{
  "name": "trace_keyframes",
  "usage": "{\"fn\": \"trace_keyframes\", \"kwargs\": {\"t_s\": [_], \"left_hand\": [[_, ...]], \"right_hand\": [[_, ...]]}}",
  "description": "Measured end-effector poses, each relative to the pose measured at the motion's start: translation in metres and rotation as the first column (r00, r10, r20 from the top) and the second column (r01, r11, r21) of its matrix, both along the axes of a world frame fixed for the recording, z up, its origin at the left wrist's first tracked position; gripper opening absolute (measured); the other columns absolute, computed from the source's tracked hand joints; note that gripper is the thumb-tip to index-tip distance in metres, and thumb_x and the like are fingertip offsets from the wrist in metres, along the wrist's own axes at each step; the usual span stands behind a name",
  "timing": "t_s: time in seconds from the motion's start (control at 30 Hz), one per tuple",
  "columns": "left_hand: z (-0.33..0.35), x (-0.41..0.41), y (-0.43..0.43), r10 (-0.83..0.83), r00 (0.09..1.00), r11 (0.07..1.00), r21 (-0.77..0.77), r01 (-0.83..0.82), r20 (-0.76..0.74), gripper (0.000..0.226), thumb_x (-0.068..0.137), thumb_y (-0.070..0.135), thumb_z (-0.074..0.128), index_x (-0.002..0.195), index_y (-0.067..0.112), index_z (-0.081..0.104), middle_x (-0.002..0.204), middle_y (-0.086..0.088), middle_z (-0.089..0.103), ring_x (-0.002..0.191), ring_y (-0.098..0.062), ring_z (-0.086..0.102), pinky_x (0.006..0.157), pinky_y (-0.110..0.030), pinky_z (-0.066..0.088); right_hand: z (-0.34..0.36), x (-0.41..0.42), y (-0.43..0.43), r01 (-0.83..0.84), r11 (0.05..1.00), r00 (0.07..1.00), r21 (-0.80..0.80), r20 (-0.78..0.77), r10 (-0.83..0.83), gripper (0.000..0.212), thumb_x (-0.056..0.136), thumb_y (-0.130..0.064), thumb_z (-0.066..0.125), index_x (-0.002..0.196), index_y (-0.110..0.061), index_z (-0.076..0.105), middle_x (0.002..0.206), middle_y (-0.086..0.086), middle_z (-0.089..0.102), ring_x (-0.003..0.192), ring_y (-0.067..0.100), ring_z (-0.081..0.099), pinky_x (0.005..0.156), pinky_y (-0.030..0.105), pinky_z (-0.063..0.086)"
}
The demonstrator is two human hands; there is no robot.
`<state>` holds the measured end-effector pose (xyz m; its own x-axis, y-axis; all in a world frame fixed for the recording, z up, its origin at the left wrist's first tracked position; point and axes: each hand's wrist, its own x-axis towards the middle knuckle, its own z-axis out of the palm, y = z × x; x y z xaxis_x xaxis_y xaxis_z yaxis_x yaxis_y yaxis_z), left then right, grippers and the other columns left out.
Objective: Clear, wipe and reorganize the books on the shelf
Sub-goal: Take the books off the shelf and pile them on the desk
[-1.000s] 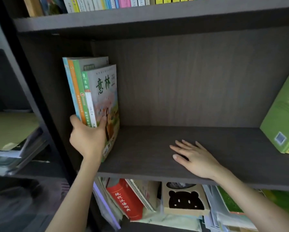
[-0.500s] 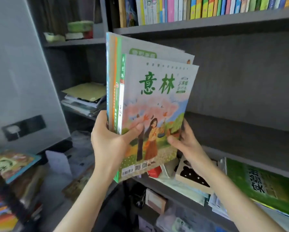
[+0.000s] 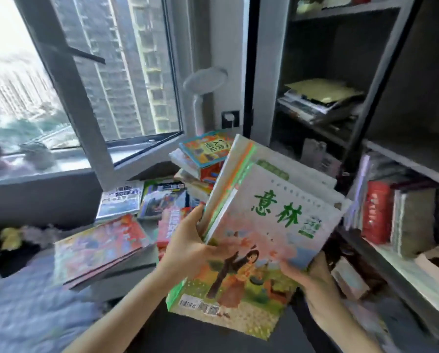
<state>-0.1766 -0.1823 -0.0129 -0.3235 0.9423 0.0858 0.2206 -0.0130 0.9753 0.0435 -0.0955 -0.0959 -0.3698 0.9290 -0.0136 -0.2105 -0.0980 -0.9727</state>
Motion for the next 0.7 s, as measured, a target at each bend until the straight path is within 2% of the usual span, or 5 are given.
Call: {"fn": "trace_keyframes", "kwargs": {"t_s": [0.23,0.37,0.53,0.6,0.7], "left_hand": [[-0.047,-0.102,-0.076,0.335,0.928,0.933,-0.198,-0.302,0.164,0.058,0.056,-0.003,0.084,0.106,0.015,0.061,0.084,-0.001,0.076,0.077,-0.017,0.073,0.058,-0.022,0.055],[-0.076,-0.166,-0.100,0.458,0.866,0.858,-0.352,-0.373,0.200,0.038,0.073,-0.007,0.075,0.100,0.017,0.065,0.084,0.003,0.076,0.077,-0.010,0.072,0.059,-0.014,0.051],[-0.120,-0.281,-0.088,0.511,0.819,0.766,-0.571,-0.295,0.262,0.036,0.076,0.002,0.076,0.107,-0.013,0.062,0.101,-0.032,0.066,0.087,-0.044,0.066,0.063,-0.035,0.057],[-0.132,-0.324,-0.074,0.510,0.822,0.758,-0.584,-0.291,0.253,0.036,0.076,0.002,0.075,0.107,-0.013,0.062,0.099,-0.031,0.067,0.085,-0.042,0.067,0.062,-0.036,0.057],[-0.153,-0.392,-0.050,0.510,0.825,0.746,-0.603,-0.283,0.243,0.030,0.078,0.002,0.074,0.103,-0.012,0.063,0.094,-0.028,0.069,0.077,-0.036,0.067,0.061,-0.037,0.056]], "right_hand": [[-0.025,-0.135,-0.016,-0.270,0.958,0.954,-0.097,0.108,0.280,0.076,0.069,-0.012,0.083,0.129,-0.037,0.044,0.122,-0.018,0.059,0.107,0.001,0.057,0.084,0.026,0.051],[-0.056,-0.217,-0.021,-0.356,0.902,0.877,-0.245,0.245,0.412,0.077,0.063,-0.026,0.089,0.128,-0.020,0.048,0.117,-0.003,0.065,0.105,0.016,0.062,0.095,0.041,0.051],[-0.097,-0.330,-0.014,-0.314,0.878,0.835,-0.362,0.335,0.437,0.093,0.054,-0.024,0.091,0.132,-0.008,0.042,0.123,0.007,0.060,0.111,0.025,0.060,0.098,0.045,0.048],[-0.107,-0.373,-0.005,-0.295,0.889,0.831,-0.351,0.365,0.420,0.114,0.046,-0.032,0.091,0.141,-0.012,0.032,0.138,0.002,0.048,0.126,0.026,0.048,0.108,0.048,0.039],[-0.119,-0.437,0.014,-0.254,0.891,0.816,-0.377,0.411,0.406,0.100,0.055,-0.029,0.091,0.137,-0.011,0.037,0.134,0.004,0.052,0.121,0.025,0.053,0.105,0.046,0.043]]}}
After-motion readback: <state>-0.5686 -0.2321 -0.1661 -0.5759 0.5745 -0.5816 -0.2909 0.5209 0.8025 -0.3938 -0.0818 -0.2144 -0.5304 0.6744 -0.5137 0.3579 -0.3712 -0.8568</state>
